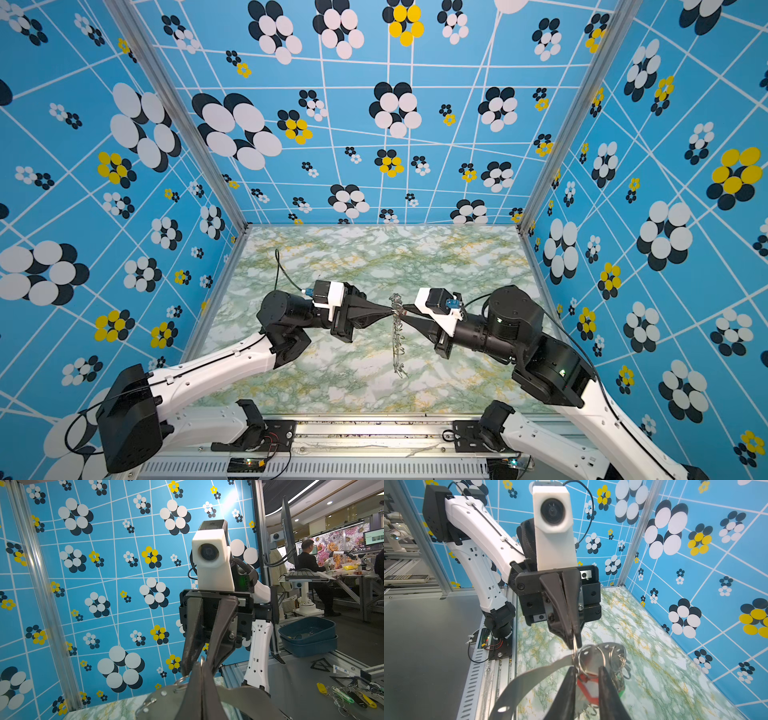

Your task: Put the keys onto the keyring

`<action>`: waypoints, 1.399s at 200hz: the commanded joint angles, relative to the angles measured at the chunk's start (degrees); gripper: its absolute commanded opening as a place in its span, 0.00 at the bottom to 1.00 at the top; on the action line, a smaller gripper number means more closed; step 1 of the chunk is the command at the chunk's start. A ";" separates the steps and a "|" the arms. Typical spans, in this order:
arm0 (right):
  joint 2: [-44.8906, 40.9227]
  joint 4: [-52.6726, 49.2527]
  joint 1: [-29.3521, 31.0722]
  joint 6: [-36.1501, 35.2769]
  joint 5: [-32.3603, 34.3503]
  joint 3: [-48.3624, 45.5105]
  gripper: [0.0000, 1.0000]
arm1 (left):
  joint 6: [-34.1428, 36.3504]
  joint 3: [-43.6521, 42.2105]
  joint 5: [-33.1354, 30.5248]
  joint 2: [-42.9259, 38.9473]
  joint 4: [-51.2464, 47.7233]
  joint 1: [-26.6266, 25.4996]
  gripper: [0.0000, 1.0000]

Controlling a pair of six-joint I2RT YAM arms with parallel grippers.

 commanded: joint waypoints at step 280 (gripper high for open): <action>13.03 -22.79 -0.82 -4.04 0.95 14.64 0.00 | 19.73 8.60 -7.63 -8.16 -49.61 -0.09 0.51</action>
